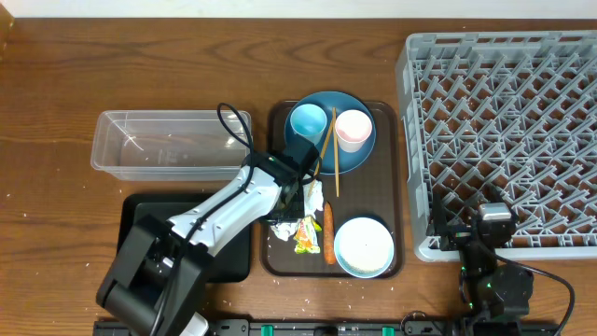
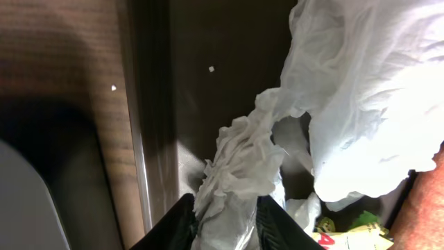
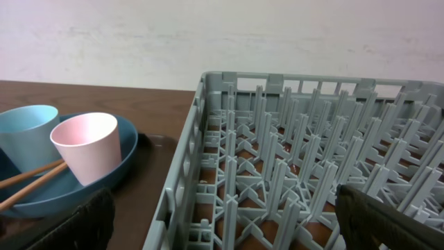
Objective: Sort waste into correct bins and load items into the dishwasher rack
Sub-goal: 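Grasp the white tissue and drop it onto the black tray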
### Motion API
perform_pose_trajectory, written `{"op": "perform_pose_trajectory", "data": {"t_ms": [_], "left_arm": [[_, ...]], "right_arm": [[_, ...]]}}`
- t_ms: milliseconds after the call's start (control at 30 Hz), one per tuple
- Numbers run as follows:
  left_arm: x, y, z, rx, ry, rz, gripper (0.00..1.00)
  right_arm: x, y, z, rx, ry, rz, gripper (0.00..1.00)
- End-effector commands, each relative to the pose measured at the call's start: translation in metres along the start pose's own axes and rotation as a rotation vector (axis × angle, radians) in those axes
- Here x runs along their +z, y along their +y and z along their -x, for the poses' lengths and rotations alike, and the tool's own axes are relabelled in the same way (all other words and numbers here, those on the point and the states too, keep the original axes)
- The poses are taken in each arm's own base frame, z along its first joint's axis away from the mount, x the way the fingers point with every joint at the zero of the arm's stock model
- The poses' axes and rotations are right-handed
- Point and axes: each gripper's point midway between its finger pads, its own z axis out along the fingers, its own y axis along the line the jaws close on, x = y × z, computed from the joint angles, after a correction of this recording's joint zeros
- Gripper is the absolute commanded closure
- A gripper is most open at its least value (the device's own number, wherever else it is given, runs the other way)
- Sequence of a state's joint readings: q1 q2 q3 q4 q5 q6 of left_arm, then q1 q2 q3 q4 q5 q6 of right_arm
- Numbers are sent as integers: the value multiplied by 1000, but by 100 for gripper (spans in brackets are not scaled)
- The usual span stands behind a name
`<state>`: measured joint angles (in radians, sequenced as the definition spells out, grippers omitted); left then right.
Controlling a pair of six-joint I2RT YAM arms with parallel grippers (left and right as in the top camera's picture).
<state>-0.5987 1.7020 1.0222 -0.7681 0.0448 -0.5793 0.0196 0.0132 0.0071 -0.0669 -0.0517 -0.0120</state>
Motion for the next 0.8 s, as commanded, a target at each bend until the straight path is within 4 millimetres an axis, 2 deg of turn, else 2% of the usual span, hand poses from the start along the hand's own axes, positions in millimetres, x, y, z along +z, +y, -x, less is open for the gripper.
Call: {"op": "perform_pose_trajectory", "data": {"t_ms": [0, 133, 233, 367, 533, 633, 767], "left_arm": [[-17, 1, 3, 0, -49, -17, 75], [-46, -1, 6, -1, -118, -67, 89], [-69, 9, 8, 2, -195, -60, 94], [-97, 43, 9, -28, -298, 38, 94], [-122, 103, 9, -118, -378, 216, 94], [-127, 134, 8, -186, -375, 304, 94], [-119, 157, 6, -270, -331, 338, 93]], "right_arm": [[0, -1, -2, -4, 5, -3, 1], [0, -1, -2, -4, 5, -3, 1], [0, -1, -2, -4, 5, -3, 1], [0, -1, -2, -4, 5, -3, 1], [0, -1, -2, -4, 5, -3, 1], [0, -1, -2, -4, 5, -3, 1], [0, -1, -2, -4, 5, -3, 1]]}}
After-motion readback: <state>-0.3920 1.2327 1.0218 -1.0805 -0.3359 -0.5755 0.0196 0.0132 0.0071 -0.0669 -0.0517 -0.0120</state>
